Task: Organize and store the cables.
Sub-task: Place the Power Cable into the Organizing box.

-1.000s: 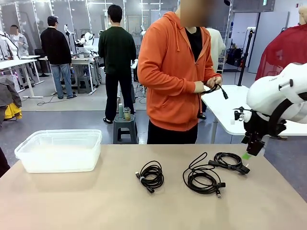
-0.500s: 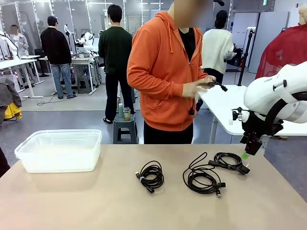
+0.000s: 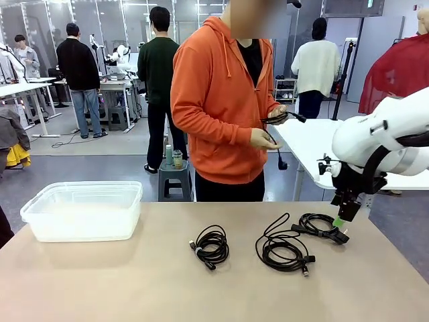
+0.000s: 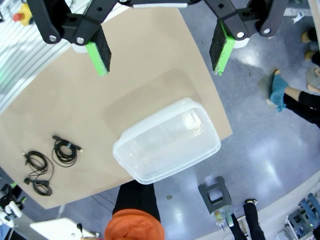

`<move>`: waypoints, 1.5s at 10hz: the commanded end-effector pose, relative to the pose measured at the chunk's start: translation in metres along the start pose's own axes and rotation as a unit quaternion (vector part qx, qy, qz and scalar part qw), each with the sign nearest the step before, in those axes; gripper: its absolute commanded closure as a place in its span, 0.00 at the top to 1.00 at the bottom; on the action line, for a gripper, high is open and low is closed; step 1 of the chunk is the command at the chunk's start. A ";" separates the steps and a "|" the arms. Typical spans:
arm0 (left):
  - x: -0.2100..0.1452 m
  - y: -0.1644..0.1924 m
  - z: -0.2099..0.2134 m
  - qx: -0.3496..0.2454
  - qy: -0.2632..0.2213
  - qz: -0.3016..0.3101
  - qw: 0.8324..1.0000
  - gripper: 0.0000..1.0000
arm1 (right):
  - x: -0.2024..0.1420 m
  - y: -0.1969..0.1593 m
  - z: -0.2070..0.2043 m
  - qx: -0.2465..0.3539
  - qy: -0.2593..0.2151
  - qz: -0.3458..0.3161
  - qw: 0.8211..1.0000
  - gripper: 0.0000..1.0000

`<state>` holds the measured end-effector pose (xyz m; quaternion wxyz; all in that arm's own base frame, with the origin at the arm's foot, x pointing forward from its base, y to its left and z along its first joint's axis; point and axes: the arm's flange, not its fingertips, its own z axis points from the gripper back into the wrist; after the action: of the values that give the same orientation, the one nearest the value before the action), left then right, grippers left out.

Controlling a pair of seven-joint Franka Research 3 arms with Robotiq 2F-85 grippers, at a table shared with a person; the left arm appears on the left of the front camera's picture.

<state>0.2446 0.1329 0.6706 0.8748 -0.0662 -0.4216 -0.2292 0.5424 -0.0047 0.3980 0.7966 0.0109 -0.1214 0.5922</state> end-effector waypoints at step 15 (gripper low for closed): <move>0.000 0.000 0.001 -0.001 -0.001 -0.005 1.000 1.00 | 0.001 -0.065 -0.119 0.054 0.022 -0.039 0.998 0.86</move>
<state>0.2447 0.1329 0.6706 0.8748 -0.0663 -0.4216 -0.2293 0.6167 -0.0068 0.2888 0.8112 0.0420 -0.0778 0.5781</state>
